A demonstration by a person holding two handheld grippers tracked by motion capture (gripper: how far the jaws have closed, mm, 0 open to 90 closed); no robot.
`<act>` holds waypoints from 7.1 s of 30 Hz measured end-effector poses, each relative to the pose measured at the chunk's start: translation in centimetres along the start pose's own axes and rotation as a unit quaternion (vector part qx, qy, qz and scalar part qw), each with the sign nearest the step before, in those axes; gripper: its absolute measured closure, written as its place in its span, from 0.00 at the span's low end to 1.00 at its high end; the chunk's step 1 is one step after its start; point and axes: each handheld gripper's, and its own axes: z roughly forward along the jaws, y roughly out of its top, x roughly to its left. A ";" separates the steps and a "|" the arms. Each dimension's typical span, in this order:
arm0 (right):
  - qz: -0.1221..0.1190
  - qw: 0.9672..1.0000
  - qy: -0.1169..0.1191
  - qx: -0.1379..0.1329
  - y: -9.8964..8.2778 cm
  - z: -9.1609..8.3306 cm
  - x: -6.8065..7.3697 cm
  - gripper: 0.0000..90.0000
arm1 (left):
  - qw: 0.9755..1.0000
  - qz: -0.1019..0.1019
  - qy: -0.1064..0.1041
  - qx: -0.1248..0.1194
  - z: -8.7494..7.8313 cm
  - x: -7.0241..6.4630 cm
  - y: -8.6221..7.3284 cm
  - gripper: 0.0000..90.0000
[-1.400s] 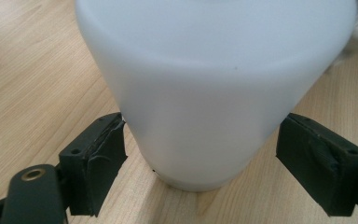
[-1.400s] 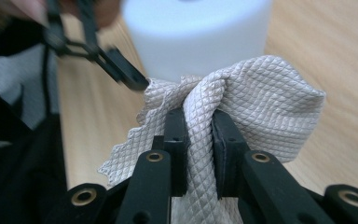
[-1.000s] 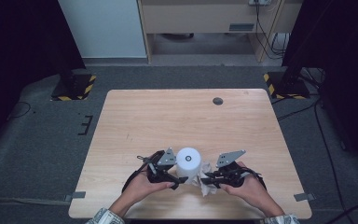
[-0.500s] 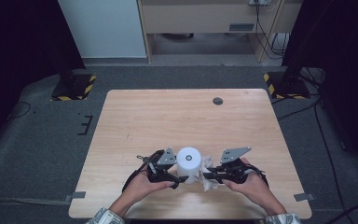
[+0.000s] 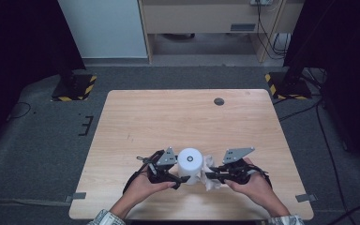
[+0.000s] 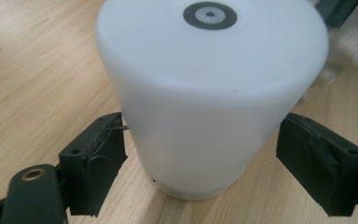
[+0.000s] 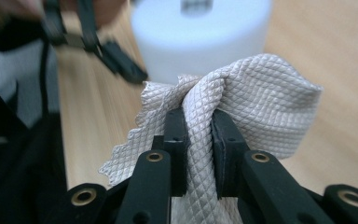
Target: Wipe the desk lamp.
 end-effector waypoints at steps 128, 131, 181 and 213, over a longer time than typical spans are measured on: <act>-0.027 0.996 0.075 -0.032 2.2 3.6 3.7 0.88 | 0.994 -0.062 -0.055 -0.071 -1.5 3.9 3.2 0.39; -0.023 0.996 0.075 -0.042 2.3 3.3 3.4 0.88 | 0.994 -0.064 -0.056 -0.070 -1.5 3.9 3.2 0.39; -0.019 0.998 0.055 0.028 0.1 5.4 2.6 0.88 | 0.994 -0.066 -0.061 -0.069 -1.7 3.9 3.0 0.37; 0.000 0.999 -0.025 0.028 -0.9 2.1 0.2 0.88 | 0.994 -0.066 -0.058 -0.068 -1.6 3.8 3.1 0.37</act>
